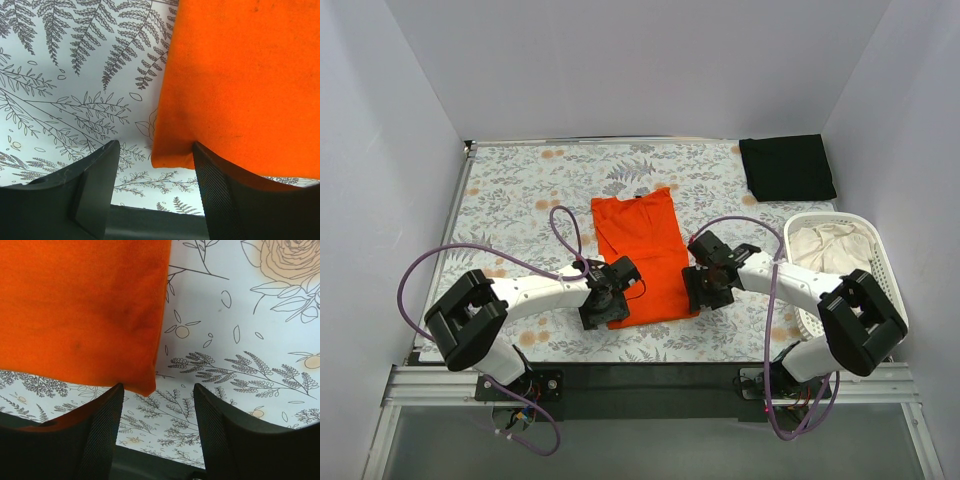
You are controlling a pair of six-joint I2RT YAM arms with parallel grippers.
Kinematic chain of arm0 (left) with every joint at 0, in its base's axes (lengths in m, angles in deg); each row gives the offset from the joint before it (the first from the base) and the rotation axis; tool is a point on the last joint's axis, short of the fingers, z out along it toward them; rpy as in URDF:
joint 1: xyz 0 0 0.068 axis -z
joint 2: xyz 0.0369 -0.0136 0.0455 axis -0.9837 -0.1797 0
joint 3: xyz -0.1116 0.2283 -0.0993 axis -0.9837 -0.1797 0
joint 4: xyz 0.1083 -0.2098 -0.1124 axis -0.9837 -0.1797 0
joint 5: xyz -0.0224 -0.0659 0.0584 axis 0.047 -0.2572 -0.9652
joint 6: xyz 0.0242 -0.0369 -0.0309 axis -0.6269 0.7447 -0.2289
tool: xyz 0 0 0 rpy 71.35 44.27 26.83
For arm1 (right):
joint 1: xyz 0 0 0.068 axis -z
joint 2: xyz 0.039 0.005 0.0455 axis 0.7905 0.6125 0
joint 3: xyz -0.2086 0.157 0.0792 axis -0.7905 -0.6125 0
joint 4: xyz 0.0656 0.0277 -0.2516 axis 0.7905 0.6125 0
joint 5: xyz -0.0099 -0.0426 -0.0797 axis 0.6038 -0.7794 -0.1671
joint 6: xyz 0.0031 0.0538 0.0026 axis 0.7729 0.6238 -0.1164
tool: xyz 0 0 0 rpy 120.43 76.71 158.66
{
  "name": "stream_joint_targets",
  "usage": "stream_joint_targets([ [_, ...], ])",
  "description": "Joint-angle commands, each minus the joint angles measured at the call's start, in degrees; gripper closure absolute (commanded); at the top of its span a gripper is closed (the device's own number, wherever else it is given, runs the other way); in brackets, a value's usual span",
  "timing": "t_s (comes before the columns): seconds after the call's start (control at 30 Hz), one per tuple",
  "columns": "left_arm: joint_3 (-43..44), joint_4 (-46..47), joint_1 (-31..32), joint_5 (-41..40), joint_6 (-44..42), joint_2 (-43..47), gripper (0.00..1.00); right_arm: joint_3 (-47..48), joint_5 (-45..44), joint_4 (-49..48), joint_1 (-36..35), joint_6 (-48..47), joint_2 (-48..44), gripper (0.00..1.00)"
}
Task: Fold and stack the t-shirts
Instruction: Fold the tshirt
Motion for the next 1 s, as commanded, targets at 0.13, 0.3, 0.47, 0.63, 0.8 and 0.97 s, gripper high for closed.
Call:
stream_joint_targets([
  [0.13, -0.81, 0.10, 0.80, 1.22, -0.06, -1.50, 0.44, 1.37, -2.74, -0.78, -2.12, 2.50, 2.33, 0.47],
  [0.3, -1.60, 1.06, 0.80, 1.92, 0.03, -1.42, 0.44, 0.76, -5.46, -0.78, -4.40, 4.61, 5.05, 0.48],
  [0.47, -2.57, 1.68, 0.80, 2.45, -0.06, -1.42, 0.44, 0.40, -5.99, -0.87, -5.37, 5.67, 7.78, 0.50],
  [0.63, -3.71, 3.17, 0.80, 3.58, -0.06, -1.32, 0.45, 0.23, -4.77, -0.96, -5.46, 5.41, 10.33, 0.59],
  [0.8, -4.06, 3.97, 0.89, 4.47, -0.15, -2.12, 0.47, -0.04, -2.92, -1.22, -5.46, 4.88, 12.52, 0.68],
  [0.97, -4.33, 4.40, 0.89, 4.64, -0.32, -1.94, 0.48, -0.30, -1.86, -1.40, -5.46, 4.44, 13.32, 0.80],
])
